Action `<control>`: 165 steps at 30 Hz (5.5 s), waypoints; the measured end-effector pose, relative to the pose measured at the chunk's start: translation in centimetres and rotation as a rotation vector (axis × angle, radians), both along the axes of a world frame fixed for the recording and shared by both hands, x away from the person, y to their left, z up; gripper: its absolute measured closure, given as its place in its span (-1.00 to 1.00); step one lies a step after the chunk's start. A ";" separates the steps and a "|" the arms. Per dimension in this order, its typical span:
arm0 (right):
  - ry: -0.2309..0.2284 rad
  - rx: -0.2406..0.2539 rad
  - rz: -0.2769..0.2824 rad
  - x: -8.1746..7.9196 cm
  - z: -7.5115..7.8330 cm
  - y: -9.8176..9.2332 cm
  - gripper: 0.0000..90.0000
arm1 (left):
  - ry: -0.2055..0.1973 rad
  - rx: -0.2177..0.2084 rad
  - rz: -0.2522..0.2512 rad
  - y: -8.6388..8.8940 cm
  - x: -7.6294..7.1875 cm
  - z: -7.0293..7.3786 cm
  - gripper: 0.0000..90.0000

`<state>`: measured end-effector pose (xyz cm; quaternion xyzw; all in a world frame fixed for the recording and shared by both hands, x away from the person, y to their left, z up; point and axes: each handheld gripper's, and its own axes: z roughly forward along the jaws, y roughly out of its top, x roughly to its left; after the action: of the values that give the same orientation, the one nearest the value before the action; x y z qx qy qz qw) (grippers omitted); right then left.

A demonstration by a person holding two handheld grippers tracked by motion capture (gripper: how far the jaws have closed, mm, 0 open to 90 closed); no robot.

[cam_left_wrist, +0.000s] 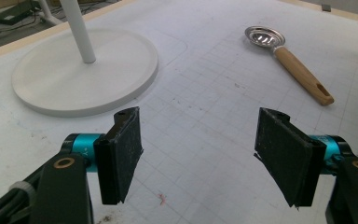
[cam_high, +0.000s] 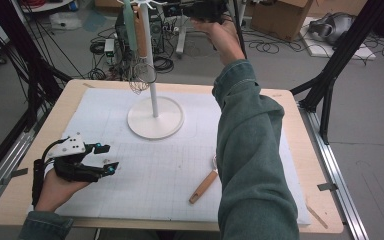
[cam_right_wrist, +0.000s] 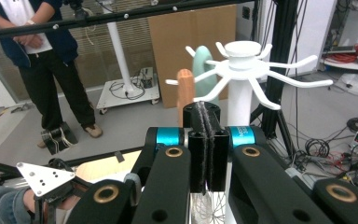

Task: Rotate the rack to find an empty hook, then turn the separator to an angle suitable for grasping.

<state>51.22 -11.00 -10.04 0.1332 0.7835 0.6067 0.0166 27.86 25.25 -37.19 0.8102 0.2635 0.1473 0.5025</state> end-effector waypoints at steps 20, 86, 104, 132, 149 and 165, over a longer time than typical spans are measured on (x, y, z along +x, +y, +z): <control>0.009 0.018 0.018 0.6 -0.3 2.5 1.00 | -0.003 0.004 -0.007 0.1 -0.2 0.1 -0.29; -0.008 -0.015 -0.016 -5.1 -3.3 -0.4 0.40 | 0.002 0.018 -0.030 -0.6 0.0 -0.1 -0.29; 0.057 -0.016 -0.058 -9.3 -8.3 -7.2 -0.15 | 0.023 0.021 -0.036 -1.5 0.3 -0.9 -0.29; 0.132 -0.051 -0.130 -15.2 -18.2 -13.7 -0.30 | 0.013 0.033 0.018 -2.0 -0.1 -0.7 -0.32; 0.145 -0.140 -0.083 -18.3 -23.4 -15.5 0.45 | 0.022 0.035 0.048 -1.6 -0.3 -1.4 -0.38; 0.151 -0.220 -0.029 -20.5 -26.8 -15.5 0.98 | 0.014 0.044 0.059 -1.6 -0.8 -1.5 -0.45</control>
<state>30.69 -26.47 -36.85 0.1870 0.8424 0.5051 -0.0193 27.10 23.60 -38.67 0.8138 0.2876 0.1623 0.4781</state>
